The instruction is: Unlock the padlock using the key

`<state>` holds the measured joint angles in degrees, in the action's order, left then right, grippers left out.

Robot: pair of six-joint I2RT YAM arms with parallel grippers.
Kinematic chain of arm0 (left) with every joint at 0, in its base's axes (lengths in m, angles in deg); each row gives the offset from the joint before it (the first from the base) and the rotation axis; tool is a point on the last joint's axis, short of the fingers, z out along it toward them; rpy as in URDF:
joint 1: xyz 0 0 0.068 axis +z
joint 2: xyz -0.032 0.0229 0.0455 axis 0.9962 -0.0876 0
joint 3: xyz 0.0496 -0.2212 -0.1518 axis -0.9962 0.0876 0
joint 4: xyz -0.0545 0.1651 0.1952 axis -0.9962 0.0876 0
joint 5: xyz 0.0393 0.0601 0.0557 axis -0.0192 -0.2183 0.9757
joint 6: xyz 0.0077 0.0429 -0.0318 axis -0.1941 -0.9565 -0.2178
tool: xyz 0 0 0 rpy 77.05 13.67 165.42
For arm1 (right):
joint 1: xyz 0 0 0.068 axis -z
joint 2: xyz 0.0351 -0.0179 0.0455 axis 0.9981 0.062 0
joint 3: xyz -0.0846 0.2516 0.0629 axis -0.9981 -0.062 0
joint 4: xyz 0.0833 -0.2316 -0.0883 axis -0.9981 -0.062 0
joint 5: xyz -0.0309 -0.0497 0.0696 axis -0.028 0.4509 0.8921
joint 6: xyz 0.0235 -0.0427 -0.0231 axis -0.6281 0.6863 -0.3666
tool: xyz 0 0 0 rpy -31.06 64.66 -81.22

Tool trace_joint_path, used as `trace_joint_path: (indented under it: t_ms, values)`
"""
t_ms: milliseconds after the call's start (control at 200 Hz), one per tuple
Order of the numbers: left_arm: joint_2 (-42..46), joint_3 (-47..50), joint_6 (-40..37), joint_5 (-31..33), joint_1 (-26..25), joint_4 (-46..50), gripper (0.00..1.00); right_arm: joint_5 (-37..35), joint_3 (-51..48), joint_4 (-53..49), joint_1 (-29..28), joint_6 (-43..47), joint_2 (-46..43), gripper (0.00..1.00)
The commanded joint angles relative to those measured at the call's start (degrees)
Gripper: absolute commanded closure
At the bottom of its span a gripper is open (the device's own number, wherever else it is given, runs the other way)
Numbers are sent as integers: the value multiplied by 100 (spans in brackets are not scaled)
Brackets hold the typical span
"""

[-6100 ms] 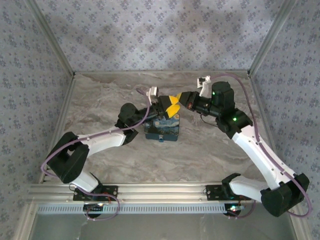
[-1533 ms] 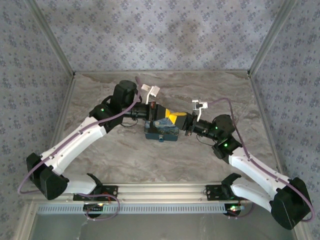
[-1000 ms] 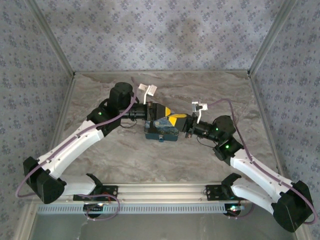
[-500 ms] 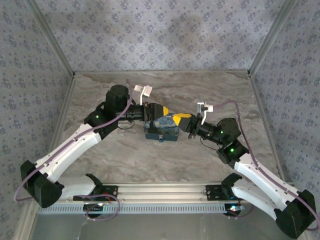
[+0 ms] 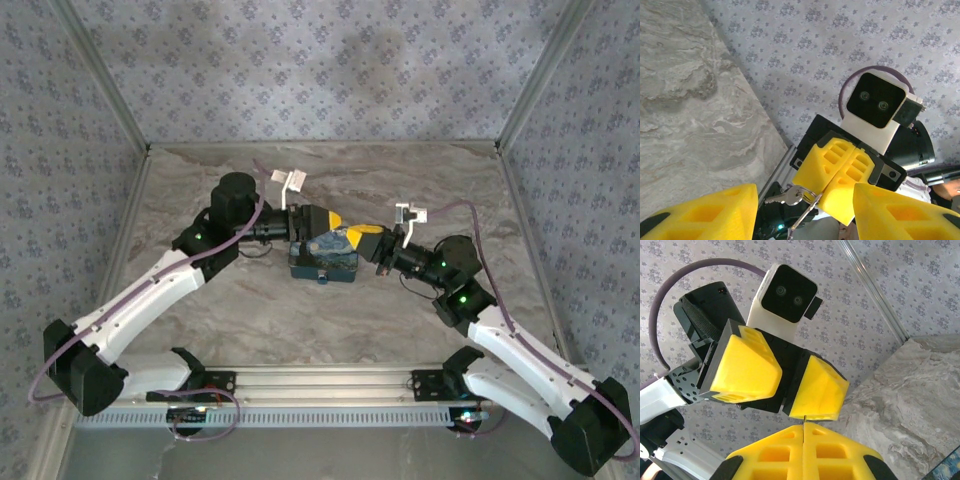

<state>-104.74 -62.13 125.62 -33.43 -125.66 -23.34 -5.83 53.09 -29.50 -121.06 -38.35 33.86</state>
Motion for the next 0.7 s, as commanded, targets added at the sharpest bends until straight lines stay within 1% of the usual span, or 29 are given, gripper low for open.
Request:
trace_joint_path:
  t_ms: [0,55,105,320,495,545,640,685,695]
  values:
    - [-40,-1,59,-167,-79,-374,52,-123,13,287,42,-89,4,100]
    - [-55,1,64,-161,-79,-393,55,-162,-21,341,59,-129,9,100]
    - [-66,-8,72,-159,-88,-394,60,-164,-45,378,85,-161,17,100]
    - [-75,-17,61,-141,-89,-428,77,-185,-98,364,129,-196,26,100]
    - [-88,-33,57,-132,-83,-473,87,-137,-155,341,130,-230,19,100]
    - [-86,-26,57,-136,-87,-497,93,-137,-173,340,125,-236,12,100]
    - [-76,-26,41,-144,-88,-499,100,-137,-203,308,138,-233,-21,100]
    - [-75,-35,5,-141,-87,-459,100,-120,-197,253,138,-216,-31,100]
    - [-73,-35,5,-141,-88,-445,100,-120,-195,236,138,-215,-34,98]
